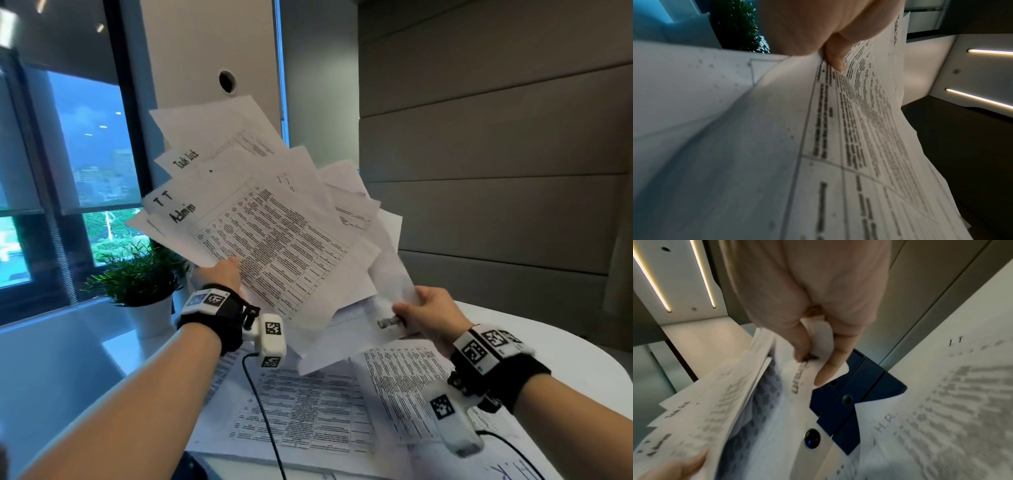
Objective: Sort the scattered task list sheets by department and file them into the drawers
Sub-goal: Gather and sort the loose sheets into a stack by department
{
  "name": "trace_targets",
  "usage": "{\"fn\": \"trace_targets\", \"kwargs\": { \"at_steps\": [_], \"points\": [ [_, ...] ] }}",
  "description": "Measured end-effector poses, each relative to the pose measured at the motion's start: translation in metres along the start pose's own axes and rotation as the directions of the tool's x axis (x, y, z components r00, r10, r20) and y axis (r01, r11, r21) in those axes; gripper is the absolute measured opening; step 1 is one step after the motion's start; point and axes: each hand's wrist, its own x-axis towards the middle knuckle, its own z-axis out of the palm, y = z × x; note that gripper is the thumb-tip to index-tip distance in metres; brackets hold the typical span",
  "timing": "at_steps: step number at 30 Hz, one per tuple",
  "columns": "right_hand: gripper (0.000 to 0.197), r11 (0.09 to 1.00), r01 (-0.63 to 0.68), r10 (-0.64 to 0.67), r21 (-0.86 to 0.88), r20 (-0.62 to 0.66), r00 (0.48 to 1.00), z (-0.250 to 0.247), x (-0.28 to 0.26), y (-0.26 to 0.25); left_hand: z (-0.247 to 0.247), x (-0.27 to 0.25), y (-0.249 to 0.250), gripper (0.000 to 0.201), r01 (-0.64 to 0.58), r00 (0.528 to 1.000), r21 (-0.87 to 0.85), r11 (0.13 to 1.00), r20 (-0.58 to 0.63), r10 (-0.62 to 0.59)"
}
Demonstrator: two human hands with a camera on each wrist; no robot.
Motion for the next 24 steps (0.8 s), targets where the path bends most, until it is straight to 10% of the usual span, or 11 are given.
{"fn": "trace_targets", "kwargs": {
  "at_steps": [6,11,21,24],
  "points": [
    [0.015,0.905,0.073,-0.117,-0.419,-0.080,0.990,-0.044,0.031,-0.017,-0.017,0.009,-0.013,0.061,-0.067,0.996,0.009,0.998,-0.058,0.067],
    [0.028,0.573,0.137,-0.123,-0.808,0.080,0.989,-0.063,0.045,-0.060,-0.021,0.004,-0.021,0.045,-0.164,0.985,0.057,0.985,0.058,0.161],
    [0.030,-0.007,0.173,-0.171,-0.985,0.172,0.970,-0.058,0.053,-0.137,-0.033,0.010,-0.024,0.044,-0.259,0.957,0.102,0.960,0.164,0.240],
    [0.026,-0.003,0.199,-0.275,-0.980,0.193,0.942,-0.044,0.053,-0.152,-0.032,0.026,-0.034,0.077,-0.264,0.942,0.132,0.955,0.246,0.227]
  ]
}}
